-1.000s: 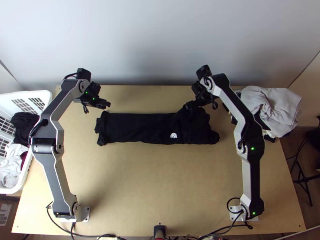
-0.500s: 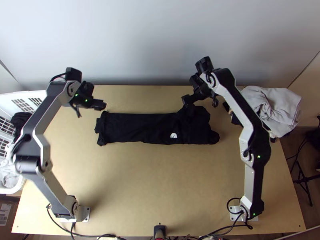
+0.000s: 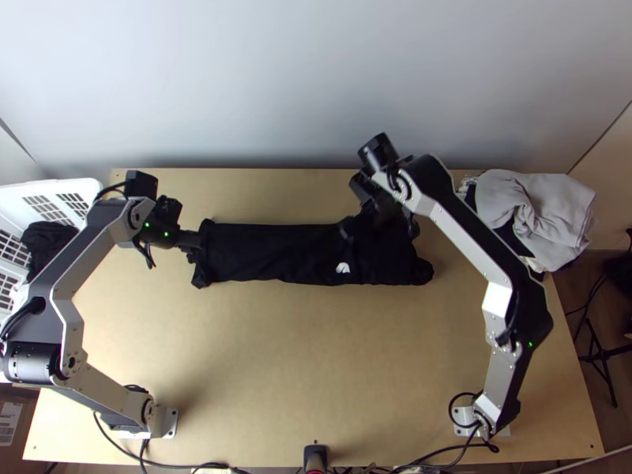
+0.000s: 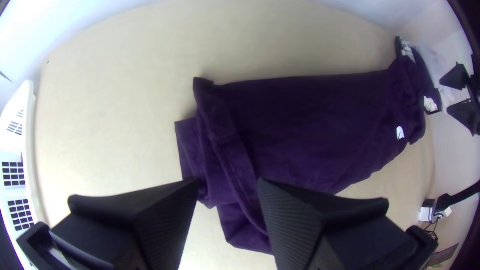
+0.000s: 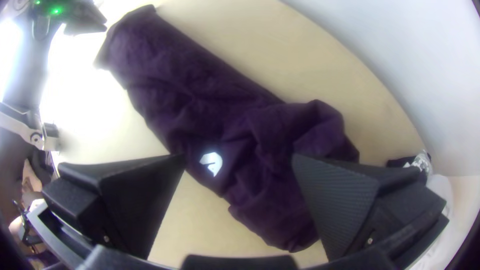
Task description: Fold the t-shirt
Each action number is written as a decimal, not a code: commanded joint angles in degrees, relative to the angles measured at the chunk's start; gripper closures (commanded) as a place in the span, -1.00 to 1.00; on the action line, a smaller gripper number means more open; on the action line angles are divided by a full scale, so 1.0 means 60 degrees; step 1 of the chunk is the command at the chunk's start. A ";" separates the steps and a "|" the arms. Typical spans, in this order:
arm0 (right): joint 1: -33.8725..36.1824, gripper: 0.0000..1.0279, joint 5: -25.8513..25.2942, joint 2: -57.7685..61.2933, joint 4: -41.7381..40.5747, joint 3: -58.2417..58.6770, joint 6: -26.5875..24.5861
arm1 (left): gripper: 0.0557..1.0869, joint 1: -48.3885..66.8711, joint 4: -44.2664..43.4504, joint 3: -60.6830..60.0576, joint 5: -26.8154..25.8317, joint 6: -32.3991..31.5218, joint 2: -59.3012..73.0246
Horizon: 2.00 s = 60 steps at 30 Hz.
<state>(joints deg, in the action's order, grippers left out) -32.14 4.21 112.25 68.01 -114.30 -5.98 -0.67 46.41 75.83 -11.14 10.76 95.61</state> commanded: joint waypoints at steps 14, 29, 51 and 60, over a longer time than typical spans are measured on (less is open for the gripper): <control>-0.0532 -0.92 -0.0013 -0.0646 -0.0509 0.1970 -0.0058 | -0.20 0.0023 -0.0880 -0.0598 0.0479 -0.0476 0.0632; -0.0459 -0.92 -0.0013 -0.0441 -0.0641 0.2102 -0.0014 | -0.89 -0.0211 -0.0660 -0.0481 -0.1264 -0.1999 0.1013; -0.0298 -0.92 -0.0013 -0.0324 -0.0641 0.1882 -0.0014 | 0.35 0.0170 -0.0529 -0.0275 -0.1733 -0.1897 0.2067; -0.0459 -0.92 0.0060 -0.0309 -0.0641 0.1824 0.0044 | 0.93 0.0375 -0.0514 -0.0275 -0.1733 -0.1809 0.1921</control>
<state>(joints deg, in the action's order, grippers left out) -34.17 4.32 110.26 64.16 -103.07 -6.00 0.58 42.96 74.19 -21.45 -0.45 107.85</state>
